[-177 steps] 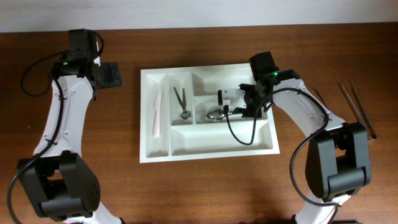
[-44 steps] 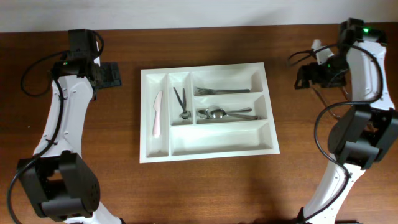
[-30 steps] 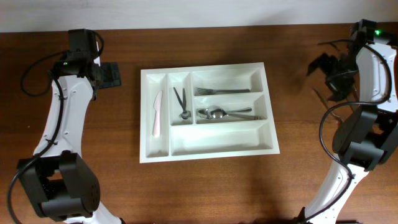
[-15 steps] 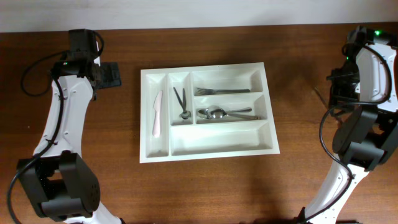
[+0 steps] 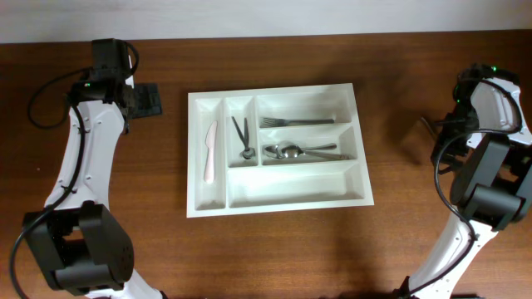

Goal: Pack container
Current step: 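Move the right gripper to the second fork and grasp it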

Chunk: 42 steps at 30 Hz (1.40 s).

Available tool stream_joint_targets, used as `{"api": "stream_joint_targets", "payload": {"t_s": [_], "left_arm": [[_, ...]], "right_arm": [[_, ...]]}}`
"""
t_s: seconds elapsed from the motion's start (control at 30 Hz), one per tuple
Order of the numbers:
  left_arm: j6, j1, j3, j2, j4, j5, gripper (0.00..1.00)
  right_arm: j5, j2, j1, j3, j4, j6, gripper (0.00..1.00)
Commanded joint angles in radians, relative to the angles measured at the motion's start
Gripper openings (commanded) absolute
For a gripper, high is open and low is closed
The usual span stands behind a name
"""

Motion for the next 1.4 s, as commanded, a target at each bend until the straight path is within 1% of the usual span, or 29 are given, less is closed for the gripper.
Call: {"api": "stream_joint_targets", "payload": {"t_s": [0.0, 0.03, 0.13, 0.2, 0.27, 0.3, 0.33, 0.57, 0.63, 0.7, 0.83, 0.87, 0.9, 1.0, 1.03, 1.3, 1.37], "left_arm": [[0.016, -0.001, 0.012, 0.002, 0.002, -0.01, 0.99], [0.016, -0.001, 0.012, 0.002, 0.002, -0.01, 0.99], [0.016, -0.001, 0.012, 0.002, 0.002, -0.01, 0.99], [0.016, -0.001, 0.012, 0.002, 0.002, -0.01, 0.99], [0.016, -0.001, 0.012, 0.002, 0.002, -0.01, 0.99], [0.016, -0.001, 0.012, 0.002, 0.002, -0.01, 0.99], [0.016, -0.001, 0.012, 0.002, 0.002, -0.01, 0.99], [0.016, -0.001, 0.012, 0.002, 0.002, -0.01, 0.99], [0.016, -0.001, 0.012, 0.002, 0.002, -0.01, 0.99], [0.016, -0.001, 0.012, 0.002, 0.002, -0.01, 0.99], [0.016, -0.001, 0.012, 0.002, 0.002, -0.01, 0.99], [0.016, -0.001, 0.012, 0.002, 0.002, -0.01, 0.99], [0.016, -0.001, 0.012, 0.002, 0.002, -0.01, 0.99], [0.016, -0.001, 0.012, 0.002, 0.002, -0.01, 0.99], [0.016, -0.001, 0.012, 0.002, 0.002, -0.01, 0.99], [0.016, -0.001, 0.012, 0.002, 0.002, -0.01, 0.99], [0.016, -0.001, 0.012, 0.002, 0.002, -0.01, 0.99]], "right_arm": [[0.026, -0.028, -0.009, -0.016, 0.05, 0.021, 0.98], [0.026, -0.028, -0.009, -0.016, 0.06, 0.021, 0.97], [0.047, -0.028, -0.009, -0.017, 0.103, 0.021, 0.86], [0.053, -0.028, -0.009, -0.018, 0.112, 0.021, 0.8], [0.055, -0.028, -0.009, -0.023, 0.13, 0.021, 0.78], [0.055, -0.028, -0.009, -0.026, 0.135, 0.021, 0.73], [0.055, -0.028, -0.009, -0.03, 0.142, 0.021, 0.72], [0.055, -0.028, -0.009, -0.094, 0.205, 0.021, 0.72], [0.055, -0.028, -0.009, -0.112, 0.224, 0.022, 0.69], [0.055, -0.028, -0.009, -0.127, 0.238, 0.021, 0.54], [0.054, -0.028, -0.009, -0.154, 0.259, 0.021, 0.39], [0.054, -0.028, -0.009, -0.159, 0.264, 0.021, 0.33], [0.054, -0.028, -0.009, -0.16, 0.265, 0.021, 0.29], [0.054, -0.028, -0.009, -0.16, 0.268, 0.021, 0.07], [0.054, -0.028, -0.009, -0.16, 0.268, 0.021, 0.04], [0.054, -0.028, -0.009, -0.152, 0.276, -0.063, 0.04], [0.054, -0.028, -0.009, -0.13, 0.276, -0.117, 0.04]]}}
